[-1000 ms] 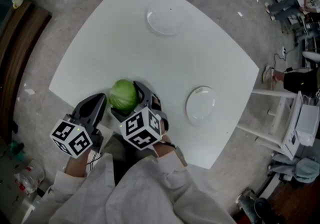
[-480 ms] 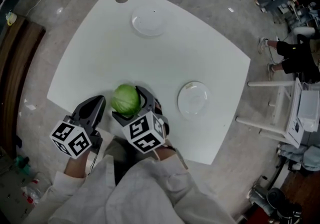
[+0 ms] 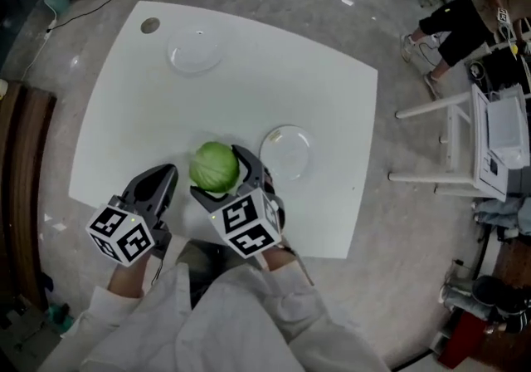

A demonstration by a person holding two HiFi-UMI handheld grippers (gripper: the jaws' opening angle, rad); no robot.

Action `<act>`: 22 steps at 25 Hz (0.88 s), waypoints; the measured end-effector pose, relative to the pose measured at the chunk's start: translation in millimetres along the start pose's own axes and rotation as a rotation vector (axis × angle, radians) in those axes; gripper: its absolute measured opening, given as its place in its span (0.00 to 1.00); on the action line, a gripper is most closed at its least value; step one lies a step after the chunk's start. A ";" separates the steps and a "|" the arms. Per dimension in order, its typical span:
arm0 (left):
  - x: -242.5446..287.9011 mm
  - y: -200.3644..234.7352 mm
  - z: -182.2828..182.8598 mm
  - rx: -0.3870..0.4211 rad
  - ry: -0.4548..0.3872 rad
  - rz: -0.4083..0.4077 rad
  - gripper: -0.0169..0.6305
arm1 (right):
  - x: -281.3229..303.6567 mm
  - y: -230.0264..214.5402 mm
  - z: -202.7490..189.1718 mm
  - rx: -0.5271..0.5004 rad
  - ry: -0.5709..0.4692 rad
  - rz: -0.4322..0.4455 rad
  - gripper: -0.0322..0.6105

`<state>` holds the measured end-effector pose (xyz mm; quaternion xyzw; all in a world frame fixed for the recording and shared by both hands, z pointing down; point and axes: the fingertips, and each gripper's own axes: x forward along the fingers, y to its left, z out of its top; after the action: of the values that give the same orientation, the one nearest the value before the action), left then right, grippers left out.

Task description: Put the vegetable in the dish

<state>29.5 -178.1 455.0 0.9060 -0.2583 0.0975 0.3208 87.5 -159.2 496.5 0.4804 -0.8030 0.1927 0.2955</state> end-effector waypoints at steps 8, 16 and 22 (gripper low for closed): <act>45.6 -51.9 10.1 0.104 0.080 -0.128 0.04 | -55.1 -62.7 -15.4 0.126 -0.036 -0.163 0.78; 92.5 -89.8 3.0 0.160 0.152 -0.210 0.04 | -87.7 -117.5 -41.5 0.224 -0.055 -0.262 0.78; 116.7 -97.9 -2.1 0.168 0.187 -0.230 0.04 | -87.3 -142.3 -64.1 0.267 -0.036 -0.283 0.78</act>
<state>180.3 -159.4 444.6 0.9402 -0.1127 0.1651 0.2758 263.8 -129.7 490.6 0.6267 -0.7000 0.2456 0.2387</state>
